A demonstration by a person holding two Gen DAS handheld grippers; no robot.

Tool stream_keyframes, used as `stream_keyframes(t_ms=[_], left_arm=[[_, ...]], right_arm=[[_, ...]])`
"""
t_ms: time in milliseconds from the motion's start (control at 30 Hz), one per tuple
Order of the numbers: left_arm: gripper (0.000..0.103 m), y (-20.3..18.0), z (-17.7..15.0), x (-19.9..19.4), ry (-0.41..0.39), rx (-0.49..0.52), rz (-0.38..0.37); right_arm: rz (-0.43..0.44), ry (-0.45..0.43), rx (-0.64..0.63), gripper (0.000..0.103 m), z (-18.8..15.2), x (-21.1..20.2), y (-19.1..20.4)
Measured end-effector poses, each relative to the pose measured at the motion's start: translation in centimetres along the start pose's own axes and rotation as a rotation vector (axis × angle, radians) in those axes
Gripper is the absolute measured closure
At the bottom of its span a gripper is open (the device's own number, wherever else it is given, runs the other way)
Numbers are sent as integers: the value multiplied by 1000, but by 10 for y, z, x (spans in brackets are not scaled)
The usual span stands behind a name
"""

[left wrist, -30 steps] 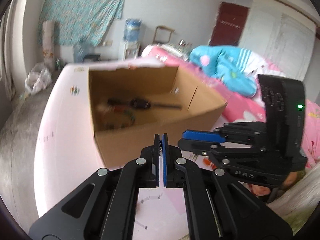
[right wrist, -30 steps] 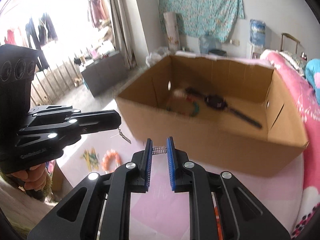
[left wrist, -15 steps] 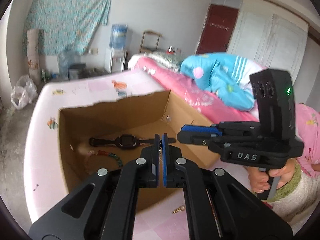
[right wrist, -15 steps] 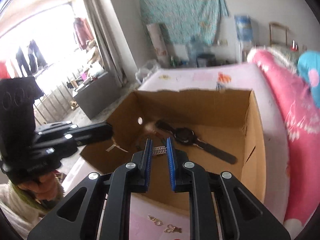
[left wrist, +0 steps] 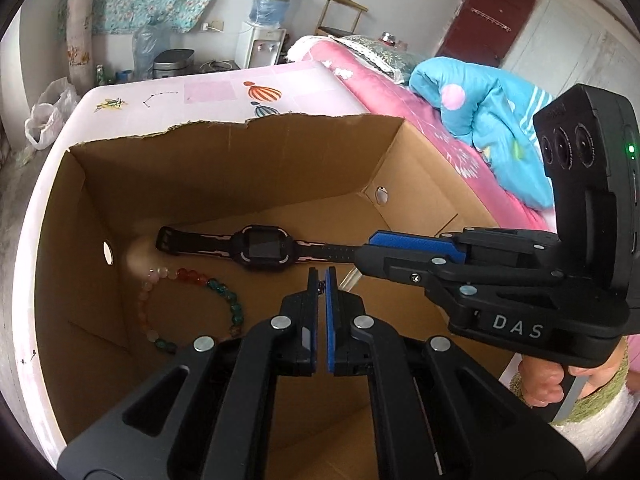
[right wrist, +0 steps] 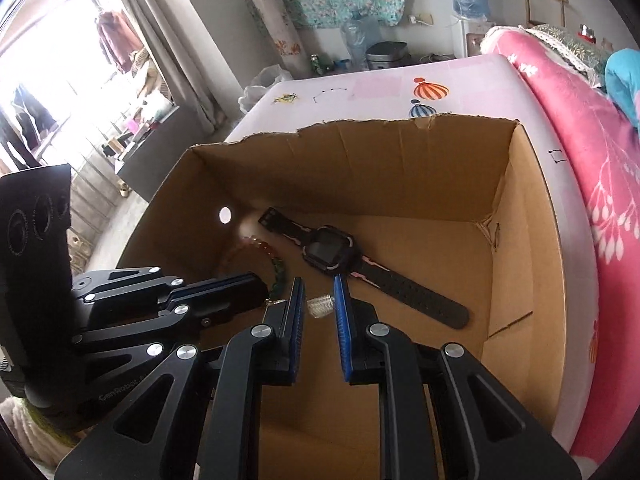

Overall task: Organize jewelry
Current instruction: 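Carry both held items over the cardboard box and open both grippers, then withdraw both grippers from the box toward the gold charms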

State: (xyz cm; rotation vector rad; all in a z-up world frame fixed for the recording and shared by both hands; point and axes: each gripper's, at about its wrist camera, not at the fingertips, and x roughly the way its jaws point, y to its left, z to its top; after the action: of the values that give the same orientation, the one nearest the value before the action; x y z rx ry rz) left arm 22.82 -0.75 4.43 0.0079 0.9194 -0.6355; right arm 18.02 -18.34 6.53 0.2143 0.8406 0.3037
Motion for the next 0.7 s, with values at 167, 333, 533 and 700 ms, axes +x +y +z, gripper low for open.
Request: stream_keyframes(t_ms=[167,333,533,700], left_arm=[[86,-1,-3,-5,-14,4,0],[85,-2,-5,-9,-27,3,4],[85,1,-8,-29,-74,-22,-13],[72,-2,-22,-66,-143,-2,-17]], right_arm=[[3,2,12,86,-3,-1,-1],[-4,-17,31,85,-4,-6,-5],[15,-76,51,80,-9,-27,-6],[60,-167,56,71,-24,-64,-3]])
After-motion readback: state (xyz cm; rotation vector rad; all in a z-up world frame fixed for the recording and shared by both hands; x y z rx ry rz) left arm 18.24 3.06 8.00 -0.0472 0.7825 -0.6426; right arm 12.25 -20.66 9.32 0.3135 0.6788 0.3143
